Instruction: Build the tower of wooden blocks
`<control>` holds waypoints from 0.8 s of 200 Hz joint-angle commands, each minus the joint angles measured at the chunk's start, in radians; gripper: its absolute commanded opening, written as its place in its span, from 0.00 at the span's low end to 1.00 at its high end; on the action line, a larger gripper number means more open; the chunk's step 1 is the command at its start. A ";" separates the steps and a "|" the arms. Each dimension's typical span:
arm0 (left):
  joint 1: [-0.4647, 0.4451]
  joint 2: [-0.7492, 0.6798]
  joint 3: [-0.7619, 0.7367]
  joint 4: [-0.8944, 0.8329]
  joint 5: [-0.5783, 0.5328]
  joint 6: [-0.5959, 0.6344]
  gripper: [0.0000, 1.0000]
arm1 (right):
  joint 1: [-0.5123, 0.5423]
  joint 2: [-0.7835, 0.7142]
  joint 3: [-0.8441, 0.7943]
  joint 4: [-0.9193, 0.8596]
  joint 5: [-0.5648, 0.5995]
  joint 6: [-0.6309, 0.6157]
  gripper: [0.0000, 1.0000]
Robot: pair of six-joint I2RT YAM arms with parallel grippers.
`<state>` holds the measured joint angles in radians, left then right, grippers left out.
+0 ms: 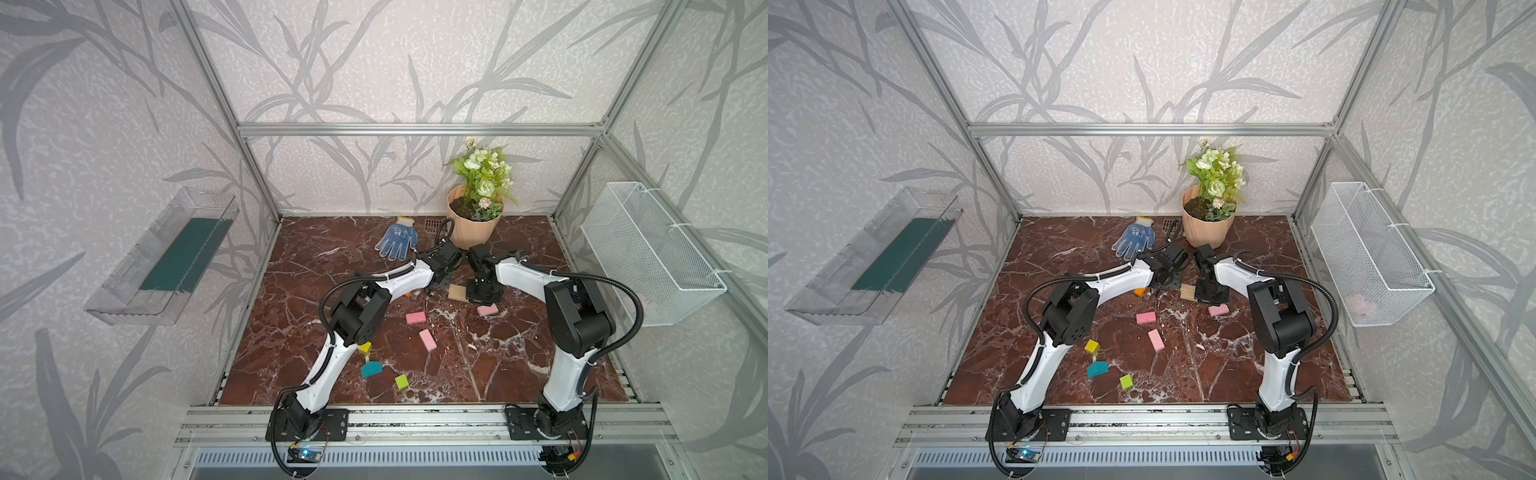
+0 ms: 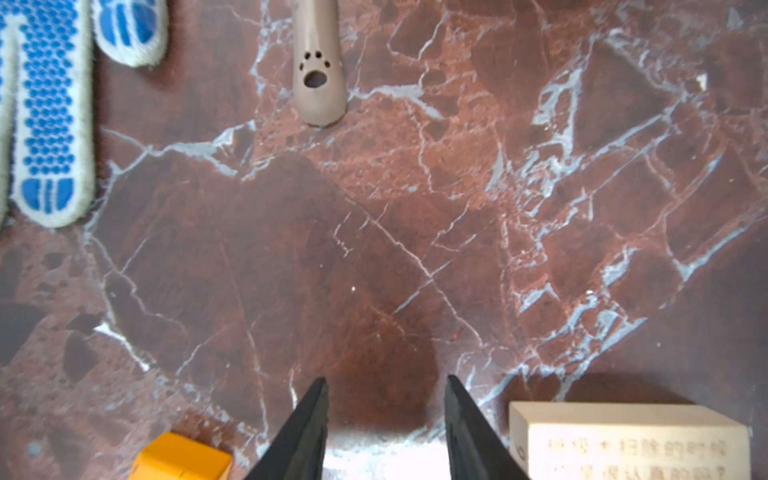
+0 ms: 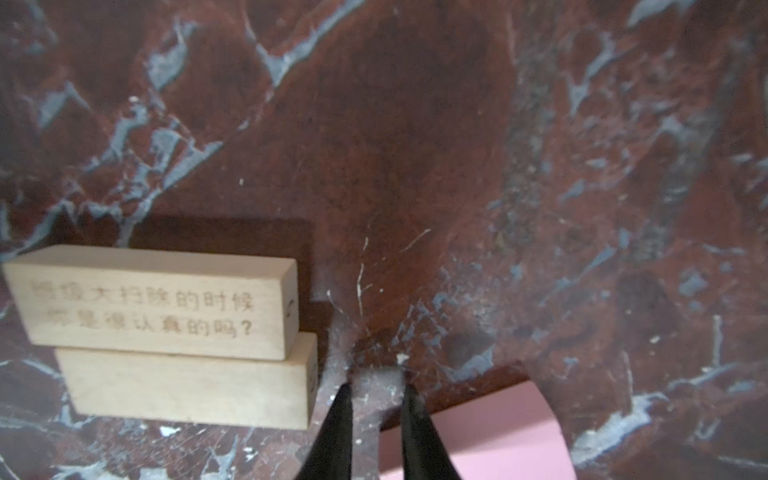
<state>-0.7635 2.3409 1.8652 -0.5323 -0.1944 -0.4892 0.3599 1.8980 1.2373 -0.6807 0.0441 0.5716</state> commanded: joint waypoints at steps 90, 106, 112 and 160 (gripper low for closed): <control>0.009 0.035 0.031 -0.027 0.068 0.008 0.43 | 0.002 0.052 0.033 0.000 -0.038 0.007 0.22; 0.007 0.035 0.032 -0.029 0.071 0.006 0.43 | 0.003 0.051 0.034 0.000 -0.041 0.008 0.22; 0.009 0.035 0.032 -0.029 0.074 0.007 0.43 | 0.005 0.052 0.035 0.000 -0.041 0.008 0.22; 0.009 0.032 0.029 -0.031 0.079 0.006 0.42 | 0.016 0.065 0.048 -0.007 -0.039 0.008 0.22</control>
<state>-0.7578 2.3589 1.8771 -0.5308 -0.1287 -0.4885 0.3679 1.9316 1.2720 -0.6739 0.0170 0.5728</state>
